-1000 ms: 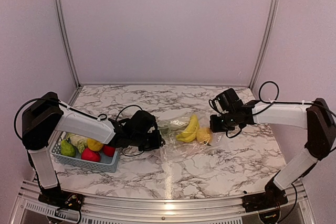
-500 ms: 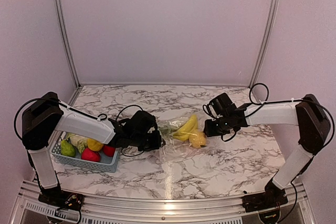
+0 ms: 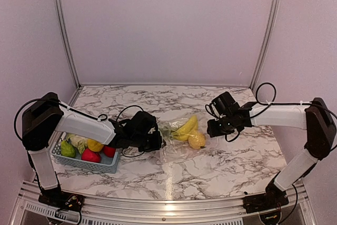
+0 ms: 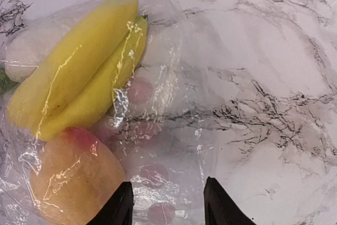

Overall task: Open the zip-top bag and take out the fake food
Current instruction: Adjust the fake fruit in the zipper food storage bag.

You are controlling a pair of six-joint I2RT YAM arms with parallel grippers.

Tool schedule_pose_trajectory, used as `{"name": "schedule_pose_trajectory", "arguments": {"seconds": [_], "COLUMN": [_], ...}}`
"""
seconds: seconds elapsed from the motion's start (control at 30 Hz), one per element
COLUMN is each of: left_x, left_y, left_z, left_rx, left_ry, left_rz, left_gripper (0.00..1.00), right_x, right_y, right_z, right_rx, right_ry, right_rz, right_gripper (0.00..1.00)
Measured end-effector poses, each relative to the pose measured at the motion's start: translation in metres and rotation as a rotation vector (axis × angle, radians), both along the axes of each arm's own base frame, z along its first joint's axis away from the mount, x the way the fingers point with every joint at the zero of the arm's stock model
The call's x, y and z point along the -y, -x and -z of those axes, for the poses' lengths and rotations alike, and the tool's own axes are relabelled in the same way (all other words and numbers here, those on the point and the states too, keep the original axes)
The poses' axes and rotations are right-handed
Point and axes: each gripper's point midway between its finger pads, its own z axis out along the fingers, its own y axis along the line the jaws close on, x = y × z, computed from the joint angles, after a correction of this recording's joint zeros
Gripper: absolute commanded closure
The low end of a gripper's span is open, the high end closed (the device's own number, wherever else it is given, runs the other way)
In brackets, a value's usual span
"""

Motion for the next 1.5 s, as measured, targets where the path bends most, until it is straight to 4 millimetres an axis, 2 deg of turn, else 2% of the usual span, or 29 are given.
{"name": "schedule_pose_trajectory", "arguments": {"seconds": [0.2, 0.3, 0.53, 0.63, 0.73, 0.97, 1.03, 1.3, 1.5], "left_x": [0.000, 0.002, 0.005, 0.006, 0.008, 0.010, 0.011, 0.015, 0.017], "left_y": [0.000, -0.002, -0.003, -0.002, -0.001, 0.002, 0.004, 0.007, 0.009], "left_z": [0.000, -0.004, -0.007, -0.008, -0.009, -0.005, -0.005, -0.006, -0.007], "left_rx": [0.003, 0.009, 0.013, 0.010, 0.008, -0.001, -0.004, -0.006, -0.008], "left_ry": [-0.004, 0.002, 0.008, 0.013, 0.017, 0.016, 0.019, 0.030, 0.035], "left_rz": [0.005, 0.006, 0.011, 0.019, 0.025, 0.052, 0.059, 0.078, 0.087], "left_gripper": [0.72, 0.72, 0.72, 0.71, 0.66, 0.61, 0.60, 0.58, 0.57], "right_x": [-0.011, -0.018, -0.023, -0.025, -0.028, -0.031, -0.032, -0.035, -0.031], "right_y": [0.002, 0.007, 0.014, 0.016, 0.016, 0.018, 0.017, 0.018, 0.017], "right_z": [-0.029, -0.030, -0.021, -0.012, -0.003, 0.015, 0.017, 0.032, 0.038], "right_rx": [0.057, 0.051, 0.019, 0.000, -0.016, -0.047, -0.049, -0.064, -0.060], "right_ry": [-0.041, -0.053, -0.083, -0.088, -0.094, -0.098, -0.102, -0.075, -0.034], "right_rz": [-0.016, -0.027, -0.032, -0.037, -0.036, -0.041, -0.040, -0.058, -0.060], "right_gripper": [0.72, 0.78, 0.78, 0.73, 0.64, 0.39, 0.34, 0.24, 0.23]}}
